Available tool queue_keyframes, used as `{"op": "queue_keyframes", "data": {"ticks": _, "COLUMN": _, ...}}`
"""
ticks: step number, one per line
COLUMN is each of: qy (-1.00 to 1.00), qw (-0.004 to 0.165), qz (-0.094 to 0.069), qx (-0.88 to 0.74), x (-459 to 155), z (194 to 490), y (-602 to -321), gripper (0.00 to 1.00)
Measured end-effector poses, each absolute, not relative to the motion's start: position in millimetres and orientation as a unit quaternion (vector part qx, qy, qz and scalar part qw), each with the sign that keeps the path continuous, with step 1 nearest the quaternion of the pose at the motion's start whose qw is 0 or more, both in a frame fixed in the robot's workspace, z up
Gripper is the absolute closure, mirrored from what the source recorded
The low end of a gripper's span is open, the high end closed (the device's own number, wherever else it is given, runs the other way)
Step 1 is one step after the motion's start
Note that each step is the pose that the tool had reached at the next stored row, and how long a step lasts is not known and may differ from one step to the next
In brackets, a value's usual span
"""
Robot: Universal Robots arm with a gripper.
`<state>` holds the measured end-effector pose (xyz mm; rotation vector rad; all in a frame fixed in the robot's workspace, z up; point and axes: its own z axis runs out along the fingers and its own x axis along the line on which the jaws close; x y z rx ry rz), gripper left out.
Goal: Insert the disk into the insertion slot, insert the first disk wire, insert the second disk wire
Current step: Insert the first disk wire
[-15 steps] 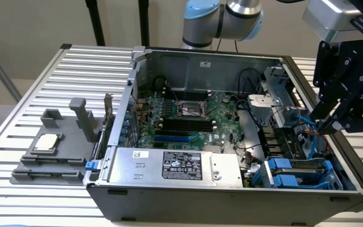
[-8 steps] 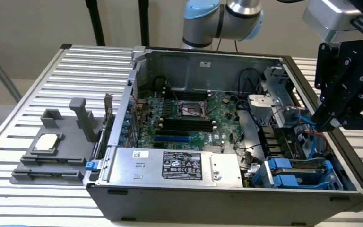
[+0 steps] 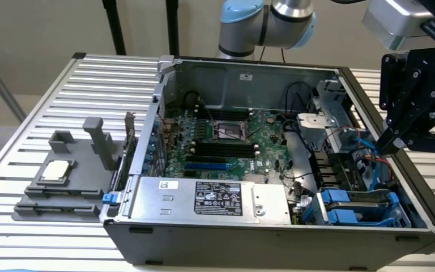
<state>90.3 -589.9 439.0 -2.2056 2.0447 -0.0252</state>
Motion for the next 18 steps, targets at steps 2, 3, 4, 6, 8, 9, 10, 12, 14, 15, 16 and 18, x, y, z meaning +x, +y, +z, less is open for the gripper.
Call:
{"op": "queue_keyframes", "data": {"ticks": 2, "qy": 0.678, "qw": 0.067, "qz": -0.008, "qx": -0.732, "x": 90, "z": 439, "y": -590, "gripper": 0.89}}
{"op": "queue_keyframes", "data": {"ticks": 3, "qy": 0.678, "qw": 0.067, "qz": -0.008, "qx": -0.732, "x": 90, "z": 439, "y": -590, "gripper": 0.89}}
{"op": "queue_keyframes", "data": {"ticks": 4, "qy": 0.678, "qw": 0.067, "qz": -0.008, "qx": -0.732, "x": 90, "z": 439, "y": -590, "gripper": 0.89}}
{"op": "queue_keyframes", "data": {"ticks": 6, "qy": 0.678, "qw": 0.067, "qz": -0.008, "qx": -0.732, "x": 90, "z": 439, "y": -590, "gripper": 0.89}}
{"op": "queue_keyframes", "data": {"ticks": 8, "qy": 0.678, "qw": 0.067, "qz": -0.008, "qx": -0.732, "x": 91, "z": 439, "y": -590, "gripper": 0.89}}
{"op": "queue_keyframes", "data": {"ticks": 9, "qy": 0.678, "qw": 0.067, "qz": -0.008, "qx": -0.732, "x": 93, "z": 438, "y": -590, "gripper": 0.89}}
{"op": "queue_keyframes", "data": {"ticks": 10, "qy": 0.678, "qw": 0.067, "qz": -0.007, "qx": -0.732, "x": 97, "z": 438, "y": -590, "gripper": 0.89}}
{"op": "queue_keyframes", "data": {"ticks": 12, "qy": 0.678, "qw": 0.067, "qz": -0.007, "qx": -0.732, "x": 105, "z": 436, "y": -590, "gripper": 0.89}}
{"op": "queue_keyframes", "data": {"ticks": 14, "qy": 0.678, "qw": 0.067, "qz": -0.007, "qx": -0.732, "x": 113, "z": 434, "y": -590, "gripper": 0.89}}
{"op": "queue_keyframes", "data": {"ticks": 15, "qy": 0.678, "qw": 0.067, "qz": -0.007, "qx": -0.732, "x": 118, "z": 432, "y": -590, "gripper": 0.89}}
{"op": "queue_keyframes", "data": {"ticks": 16, "qy": 0.677, "qw": 0.067, "qz": -0.007, "qx": -0.732, "x": 123, "z": 430, "y": -590, "gripper": 0.89}}
{"op": "queue_keyframes", "data": {"ticks": 18, "qy": 0.677, "qw": 0.066, "qz": -0.008, "qx": -0.733, "x": 132, "z": 426, "y": -590, "gripper": 0.89}}
